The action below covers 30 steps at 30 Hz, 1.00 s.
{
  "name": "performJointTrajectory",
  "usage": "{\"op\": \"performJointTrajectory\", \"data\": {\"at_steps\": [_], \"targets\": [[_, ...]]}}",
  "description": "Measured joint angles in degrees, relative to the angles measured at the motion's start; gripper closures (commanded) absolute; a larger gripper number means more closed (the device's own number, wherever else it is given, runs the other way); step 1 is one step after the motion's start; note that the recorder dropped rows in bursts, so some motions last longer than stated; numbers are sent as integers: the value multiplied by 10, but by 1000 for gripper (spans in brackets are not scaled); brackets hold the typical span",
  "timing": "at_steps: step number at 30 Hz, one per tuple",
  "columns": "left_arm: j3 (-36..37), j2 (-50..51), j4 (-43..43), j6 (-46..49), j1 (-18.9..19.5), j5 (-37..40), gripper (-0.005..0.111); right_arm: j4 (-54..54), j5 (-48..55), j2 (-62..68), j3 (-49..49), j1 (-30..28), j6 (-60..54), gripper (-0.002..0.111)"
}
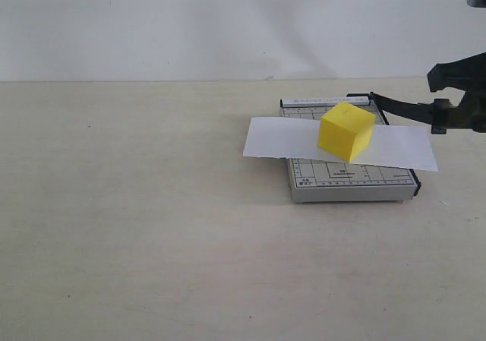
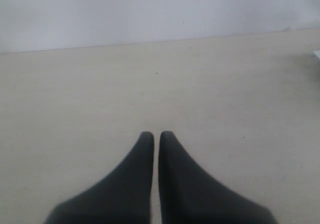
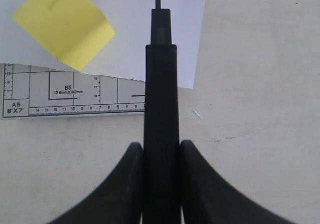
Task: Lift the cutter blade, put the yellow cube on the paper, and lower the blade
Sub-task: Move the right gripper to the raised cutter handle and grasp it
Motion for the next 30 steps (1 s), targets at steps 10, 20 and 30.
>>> {"op": "performJointTrajectory", "data": {"at_steps": [10, 20, 30], "targets": [[0, 0, 51, -126, 0, -3, 102, 5, -18, -1, 29, 0, -1, 109], [0, 0, 74, -145, 0, -6, 102, 23, -91, -2, 129, 0, -16, 109], [0, 0, 74, -134, 0, -7, 102, 61, -138, 2, 172, -3, -68, 109]]}}
